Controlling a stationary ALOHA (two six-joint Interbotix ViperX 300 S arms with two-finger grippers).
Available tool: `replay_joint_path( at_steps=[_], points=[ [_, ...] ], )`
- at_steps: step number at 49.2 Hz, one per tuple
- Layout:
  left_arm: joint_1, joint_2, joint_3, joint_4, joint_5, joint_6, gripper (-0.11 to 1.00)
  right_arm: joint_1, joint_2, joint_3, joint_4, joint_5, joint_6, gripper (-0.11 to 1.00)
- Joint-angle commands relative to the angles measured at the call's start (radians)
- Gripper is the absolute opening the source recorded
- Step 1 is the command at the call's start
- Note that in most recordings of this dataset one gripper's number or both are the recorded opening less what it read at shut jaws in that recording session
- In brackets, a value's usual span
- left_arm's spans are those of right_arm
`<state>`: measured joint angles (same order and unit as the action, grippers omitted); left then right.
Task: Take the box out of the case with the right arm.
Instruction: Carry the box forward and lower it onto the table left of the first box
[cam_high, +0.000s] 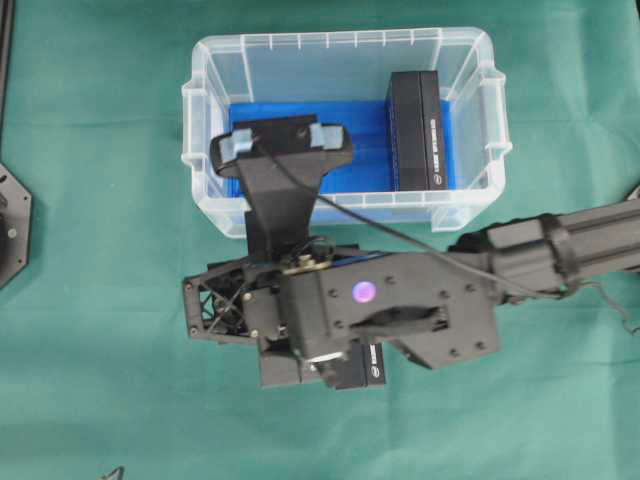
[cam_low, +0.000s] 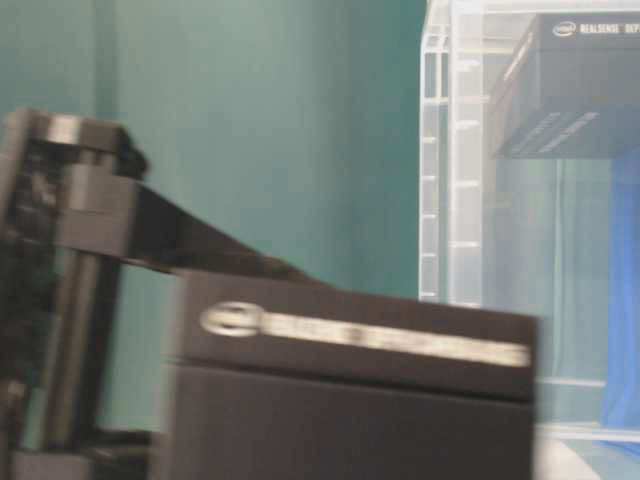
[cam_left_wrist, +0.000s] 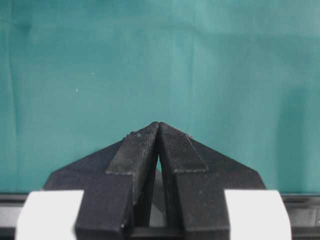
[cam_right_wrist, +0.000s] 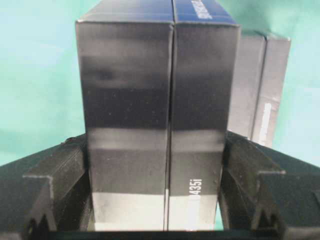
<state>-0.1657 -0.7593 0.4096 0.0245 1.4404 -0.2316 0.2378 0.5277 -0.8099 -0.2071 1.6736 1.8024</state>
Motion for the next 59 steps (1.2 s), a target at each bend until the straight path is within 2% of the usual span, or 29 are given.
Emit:
replay_joint_path(
  at_steps=[1, 12, 20, 27, 32, 43, 59],
  points=[
    [-0.005, 0.000, -0.009, 0.003, -0.003, -0.002, 0.00, 0.002, -0.012, 0.003, 0.014, -0.026, 0.002, 0.68],
    [-0.005, 0.000, -0.009, 0.003, -0.003, -0.002, 0.00, 0.003, 0.015, 0.097, 0.021, -0.112, 0.058, 0.68],
    [-0.005, 0.000, -0.008, 0.003, -0.003, 0.000, 0.00, 0.003, 0.018, 0.213, 0.061, -0.249, 0.080, 0.68],
    [-0.005, 0.000, -0.005, 0.003, -0.003, 0.002, 0.00, 0.003, 0.018, 0.311, 0.066, -0.371, 0.120, 0.68],
    [-0.003, -0.005, -0.002, 0.003, -0.003, 0.000, 0.00, 0.008, 0.018, 0.362, 0.067, -0.414, 0.156, 0.68],
    [-0.005, -0.011, 0.009, 0.003, -0.002, 0.002, 0.00, 0.009, 0.011, 0.391, 0.067, -0.433, 0.170, 0.68],
    [-0.003, -0.012, 0.012, 0.003, -0.003, 0.002, 0.00, 0.009, 0.011, 0.393, 0.064, -0.471, 0.144, 0.68]
  ],
)
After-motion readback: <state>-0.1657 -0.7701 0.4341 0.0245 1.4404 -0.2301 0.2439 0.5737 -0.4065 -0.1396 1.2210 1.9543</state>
